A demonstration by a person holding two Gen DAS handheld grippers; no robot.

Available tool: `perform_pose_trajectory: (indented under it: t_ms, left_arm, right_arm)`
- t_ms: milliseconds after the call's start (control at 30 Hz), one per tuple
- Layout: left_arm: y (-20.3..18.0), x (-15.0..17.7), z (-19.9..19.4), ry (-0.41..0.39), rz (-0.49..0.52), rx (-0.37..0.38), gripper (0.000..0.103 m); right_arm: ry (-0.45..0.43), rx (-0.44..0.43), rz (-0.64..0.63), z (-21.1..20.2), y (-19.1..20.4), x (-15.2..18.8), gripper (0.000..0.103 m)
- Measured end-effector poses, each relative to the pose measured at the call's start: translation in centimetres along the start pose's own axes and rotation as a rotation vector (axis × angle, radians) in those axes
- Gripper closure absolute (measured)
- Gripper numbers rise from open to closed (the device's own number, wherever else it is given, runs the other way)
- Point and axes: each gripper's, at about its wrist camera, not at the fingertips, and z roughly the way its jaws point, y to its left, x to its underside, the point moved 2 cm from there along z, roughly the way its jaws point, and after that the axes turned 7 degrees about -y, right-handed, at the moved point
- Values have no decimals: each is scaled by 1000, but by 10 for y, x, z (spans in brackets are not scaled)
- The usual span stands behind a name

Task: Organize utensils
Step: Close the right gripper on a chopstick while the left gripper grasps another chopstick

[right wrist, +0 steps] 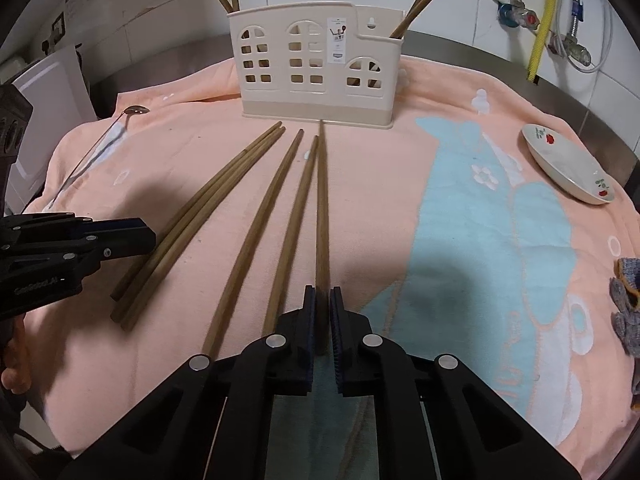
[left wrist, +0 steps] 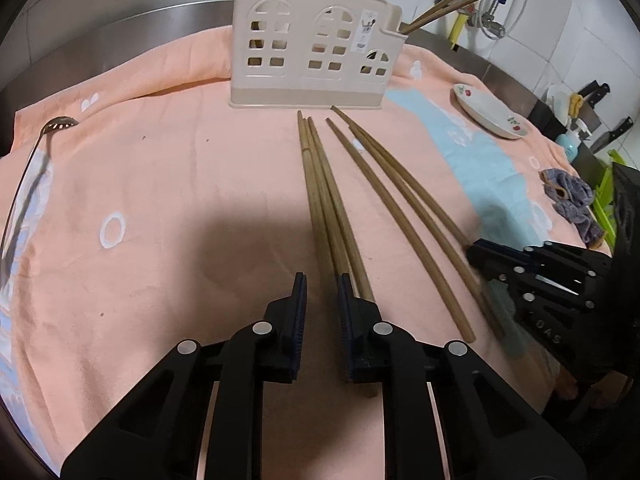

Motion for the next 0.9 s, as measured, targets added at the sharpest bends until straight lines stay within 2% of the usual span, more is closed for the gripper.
perform_pose_trajectory:
  t_ms: [233, 467, 900]
  left_arm:
    - [-6, -1, 5, 4, 17, -25, 87]
    - [2, -3, 9, 7, 30, -104, 90]
    - [3, -1, 10, -4, 22, -48, 90]
  right_arm:
    - [-3, -4, 2, 1, 0, 0, 96]
    - [-12, -7, 11, 1, 0, 1, 96]
    - [-37, -4, 7, 2, 2, 2, 96]
